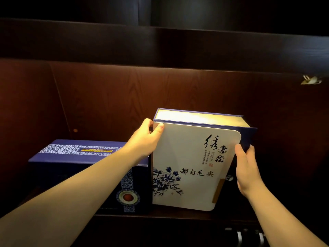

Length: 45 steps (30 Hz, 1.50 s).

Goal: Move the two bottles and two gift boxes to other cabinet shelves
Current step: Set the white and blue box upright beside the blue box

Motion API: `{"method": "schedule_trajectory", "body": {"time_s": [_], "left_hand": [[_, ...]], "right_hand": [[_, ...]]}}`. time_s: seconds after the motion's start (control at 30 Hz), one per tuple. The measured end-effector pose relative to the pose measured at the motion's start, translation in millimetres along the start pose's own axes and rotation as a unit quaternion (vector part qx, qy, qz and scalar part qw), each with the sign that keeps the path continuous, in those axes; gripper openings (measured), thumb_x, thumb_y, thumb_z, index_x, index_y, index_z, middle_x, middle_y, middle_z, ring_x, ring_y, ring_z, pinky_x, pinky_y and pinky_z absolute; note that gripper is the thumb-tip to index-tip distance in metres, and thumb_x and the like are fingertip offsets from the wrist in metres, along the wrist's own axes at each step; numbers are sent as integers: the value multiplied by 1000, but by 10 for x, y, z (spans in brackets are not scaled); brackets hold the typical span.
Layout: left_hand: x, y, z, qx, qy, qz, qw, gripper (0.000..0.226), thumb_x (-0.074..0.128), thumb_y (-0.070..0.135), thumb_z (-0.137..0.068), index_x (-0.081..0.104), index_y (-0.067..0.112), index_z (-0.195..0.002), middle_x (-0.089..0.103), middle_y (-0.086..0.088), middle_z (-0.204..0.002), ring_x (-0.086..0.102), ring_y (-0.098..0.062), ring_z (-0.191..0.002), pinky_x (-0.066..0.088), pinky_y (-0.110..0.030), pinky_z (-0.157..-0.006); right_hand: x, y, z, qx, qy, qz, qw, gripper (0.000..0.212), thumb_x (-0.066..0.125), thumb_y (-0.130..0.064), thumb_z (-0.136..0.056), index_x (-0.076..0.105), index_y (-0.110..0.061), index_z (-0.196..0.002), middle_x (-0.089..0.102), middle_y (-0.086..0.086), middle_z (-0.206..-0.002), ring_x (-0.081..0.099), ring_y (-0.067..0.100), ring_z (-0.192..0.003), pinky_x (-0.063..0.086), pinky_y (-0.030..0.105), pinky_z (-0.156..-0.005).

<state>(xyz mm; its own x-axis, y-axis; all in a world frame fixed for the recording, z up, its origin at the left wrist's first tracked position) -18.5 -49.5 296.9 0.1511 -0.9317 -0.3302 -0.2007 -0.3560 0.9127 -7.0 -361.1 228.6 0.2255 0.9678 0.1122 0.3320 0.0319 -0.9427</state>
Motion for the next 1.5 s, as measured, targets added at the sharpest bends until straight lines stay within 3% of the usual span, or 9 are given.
{"method": "schedule_trajectory", "body": {"time_s": [0.2,0.33,0.47,0.8,0.97,1.2,1.37,1.5], "left_hand": [[-32,-4,86,6,9,1,1000,27,54,60,-94,54,33,-100,72,-2,-96,73,-20,-90,62,-55,-80],[-27,-8,124,9,17,-7,1000,30,53,59,-95,54,30,-103,71,-4,-100,73,-23,-93,62,-55,-80],[-15,-5,130,13,19,-17,1000,23,53,55,-97,52,33,-103,72,1,-98,73,-15,-88,64,-48,-76],[-18,-6,146,23,36,-37,998,21,52,55,-98,51,34,-103,72,4,-98,72,-10,-86,64,-39,-71],[-23,-7,162,25,35,-40,998,21,52,55,-98,51,35,-105,72,4,-97,72,-11,-86,64,-42,-74],[-38,-41,160,34,25,-41,998,24,63,44,-96,51,31,-113,68,8,-100,69,-8,-87,63,-39,-73],[-68,-70,110,47,-4,-47,998,36,73,31,-91,46,36,-115,62,17,-102,66,-3,-84,52,-12,-54],[-90,-23,52,60,-50,2,997,68,82,23,-84,39,37,-134,61,14,-118,68,8,-89,54,-11,-62]], "right_hand": [[-3,-20,41,3,3,1,1000,37,52,-57,-86,52,-42,-121,70,-23,-99,65,-9,-87,48,32,-72],[1,-32,34,8,2,-4,1000,27,54,-59,-83,54,-50,-109,70,-23,-98,66,-8,-87,47,34,-74],[7,-28,31,9,-1,3,1000,17,53,-59,-85,54,-57,-102,69,-26,-97,65,-10,-86,47,32,-72],[1,-10,-9,18,-9,-3,1000,23,58,-63,-79,57,-56,-102,71,-15,-105,65,11,-105,51,36,-77],[-4,-6,3,15,-14,-5,1000,32,57,-61,-81,53,-51,-111,67,-7,-117,63,12,-108,50,36,-80],[-11,23,25,20,-9,4,1000,32,56,-58,-82,52,-51,-113,70,-20,-105,66,-2,-95,49,32,-77],[-53,209,75,44,-17,14,999,32,57,-58,-83,53,-52,-114,70,-18,-110,66,1,-99,51,35,-81],[-64,359,137,60,-9,10,998,42,60,-61,-76,51,-50,-115,66,-12,-119,64,6,-105,51,35,-86]]}}
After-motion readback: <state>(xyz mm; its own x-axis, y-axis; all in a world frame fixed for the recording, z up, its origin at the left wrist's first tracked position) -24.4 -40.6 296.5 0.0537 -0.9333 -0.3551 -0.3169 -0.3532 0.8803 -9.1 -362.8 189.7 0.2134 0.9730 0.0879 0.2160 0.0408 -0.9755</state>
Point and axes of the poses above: each hand's wrist, its own z-axis away from the middle knuckle, its own x-axis out of the palm, y = z × x, the point moved 4 cm from there along -z, towards the middle knuckle
